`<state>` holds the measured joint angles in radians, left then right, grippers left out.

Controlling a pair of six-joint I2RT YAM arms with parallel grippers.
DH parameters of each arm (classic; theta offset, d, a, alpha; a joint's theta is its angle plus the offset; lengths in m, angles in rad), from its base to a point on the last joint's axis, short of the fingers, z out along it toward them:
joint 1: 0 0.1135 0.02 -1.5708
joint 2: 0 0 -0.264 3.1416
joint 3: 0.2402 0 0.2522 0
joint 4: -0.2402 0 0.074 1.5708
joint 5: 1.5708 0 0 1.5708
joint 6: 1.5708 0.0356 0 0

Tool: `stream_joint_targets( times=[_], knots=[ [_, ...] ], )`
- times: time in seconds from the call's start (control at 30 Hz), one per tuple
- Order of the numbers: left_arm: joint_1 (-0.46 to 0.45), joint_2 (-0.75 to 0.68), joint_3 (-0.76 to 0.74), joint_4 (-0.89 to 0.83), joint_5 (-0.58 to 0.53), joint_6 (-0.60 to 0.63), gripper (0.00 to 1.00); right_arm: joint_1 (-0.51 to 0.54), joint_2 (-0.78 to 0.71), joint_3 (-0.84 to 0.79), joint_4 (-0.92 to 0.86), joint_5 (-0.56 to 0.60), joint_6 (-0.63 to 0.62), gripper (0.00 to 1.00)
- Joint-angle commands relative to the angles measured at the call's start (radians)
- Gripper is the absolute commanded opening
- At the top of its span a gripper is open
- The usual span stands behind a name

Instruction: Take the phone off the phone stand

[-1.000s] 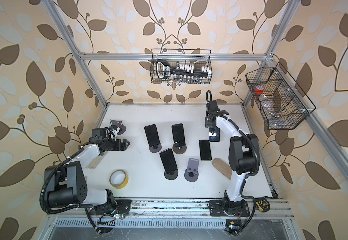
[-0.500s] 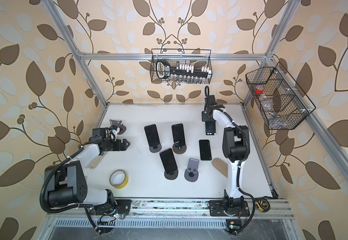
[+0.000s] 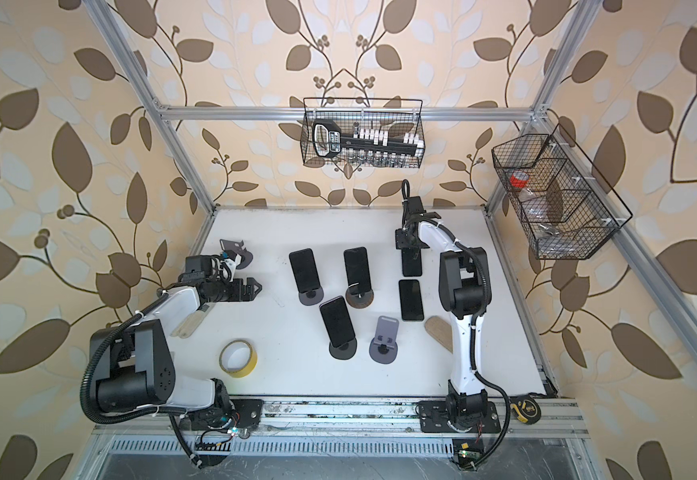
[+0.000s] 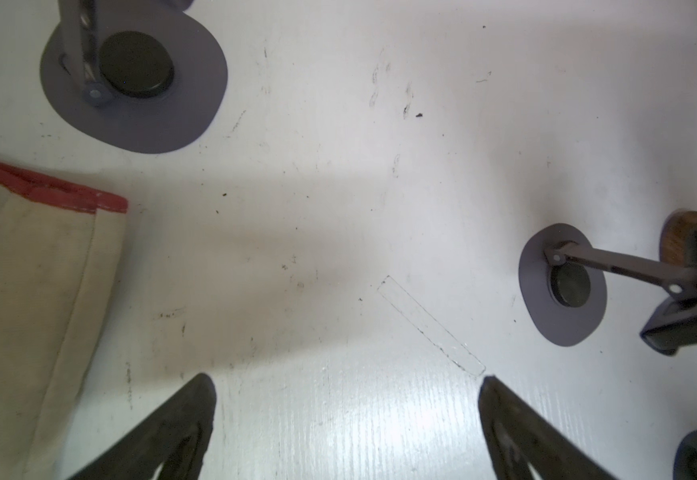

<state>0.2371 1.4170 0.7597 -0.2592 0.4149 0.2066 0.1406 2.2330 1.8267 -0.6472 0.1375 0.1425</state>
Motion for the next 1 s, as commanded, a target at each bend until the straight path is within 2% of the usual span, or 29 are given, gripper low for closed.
stream_joint_targets(
  times=[0.0, 0.27, 0.43, 0.97],
  knots=[
    [0.009, -0.003, 0.029, -0.005, 0.035, 0.014, 0.99, 0.003, 0.032, 0.036, -0.010, -0.011, -0.021, 0.63],
    [0.010, -0.003, 0.030, -0.007, 0.042, 0.019, 0.99, 0.004, 0.076, 0.049, -0.008, -0.021, -0.024, 0.63],
    [0.014, 0.004, 0.039, -0.015, 0.045, 0.021, 0.99, 0.001, 0.129, 0.116, -0.059, -0.018, -0.036, 0.64],
    [0.018, 0.005, 0.041, -0.018, 0.051, 0.022, 0.99, -0.005, 0.171, 0.129, -0.089, -0.028, -0.032, 0.64]
  ],
)
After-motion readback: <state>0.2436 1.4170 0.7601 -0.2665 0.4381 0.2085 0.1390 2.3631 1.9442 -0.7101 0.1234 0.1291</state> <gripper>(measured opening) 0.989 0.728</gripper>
